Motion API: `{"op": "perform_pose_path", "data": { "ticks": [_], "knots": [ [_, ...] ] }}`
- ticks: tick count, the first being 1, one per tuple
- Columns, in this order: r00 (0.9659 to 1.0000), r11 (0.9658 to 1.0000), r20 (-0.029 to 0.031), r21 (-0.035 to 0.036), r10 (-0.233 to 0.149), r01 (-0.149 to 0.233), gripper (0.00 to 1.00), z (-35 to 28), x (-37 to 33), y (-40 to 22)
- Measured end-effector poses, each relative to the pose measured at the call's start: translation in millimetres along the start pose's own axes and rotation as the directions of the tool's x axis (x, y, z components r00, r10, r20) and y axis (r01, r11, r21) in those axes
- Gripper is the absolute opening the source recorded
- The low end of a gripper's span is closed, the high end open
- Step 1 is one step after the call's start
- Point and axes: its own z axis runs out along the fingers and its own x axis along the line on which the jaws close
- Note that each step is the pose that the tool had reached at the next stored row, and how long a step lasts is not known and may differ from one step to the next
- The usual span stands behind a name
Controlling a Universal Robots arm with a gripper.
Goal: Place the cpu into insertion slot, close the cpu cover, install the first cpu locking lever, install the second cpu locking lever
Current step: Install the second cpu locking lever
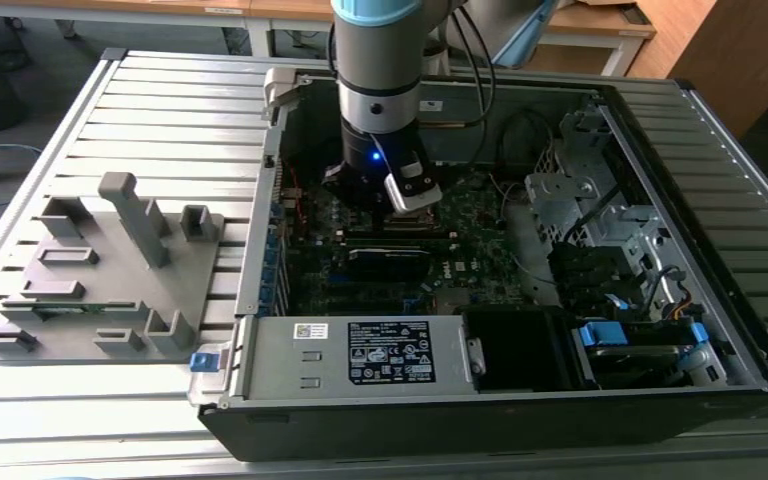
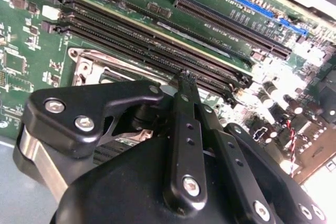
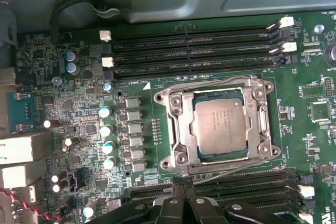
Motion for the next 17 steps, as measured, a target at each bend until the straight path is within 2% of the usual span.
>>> {"op": "perform_pose_path", "data": {
  "ticks": [2,8,10,13,17],
  "knots": [
    [1.0000,1.0000,-0.0003,-0.0031,0.000,0.000,0.11,0.2,0.5,-0.1],
    [1.0000,0.9996,-0.0032,-0.0276,0.002,-0.002,0.11,0.8,1.9,-0.2],
    [1.0000,0.9995,-0.0037,-0.0329,0.002,-0.002,0.11,2.0,2.1,-0.2],
    [1.0000,0.9993,-0.0043,-0.0372,0.002,-0.002,0.11,4.5,2.6,-0.4],
    [1.0000,0.9986,-0.0061,-0.0522,0.003,-0.003,0.11,5.2,3.2,-0.4]
  ]
}}
